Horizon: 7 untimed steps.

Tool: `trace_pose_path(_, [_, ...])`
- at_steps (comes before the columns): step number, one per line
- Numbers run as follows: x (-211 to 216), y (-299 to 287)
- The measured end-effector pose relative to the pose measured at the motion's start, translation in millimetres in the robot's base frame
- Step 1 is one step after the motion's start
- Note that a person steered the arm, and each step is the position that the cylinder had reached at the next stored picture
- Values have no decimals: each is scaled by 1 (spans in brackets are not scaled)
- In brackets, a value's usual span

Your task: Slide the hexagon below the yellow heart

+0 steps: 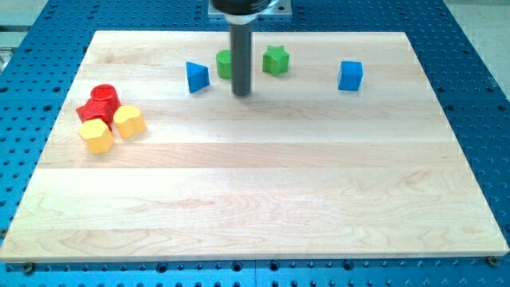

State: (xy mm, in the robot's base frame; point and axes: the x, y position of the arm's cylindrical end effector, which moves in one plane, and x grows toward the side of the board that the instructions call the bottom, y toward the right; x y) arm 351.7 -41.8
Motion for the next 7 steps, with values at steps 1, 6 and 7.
trace_pose_path(1, [-11,-22])
trace_pose_path(6, [130,-230])
trace_pose_path(7, [100,-221])
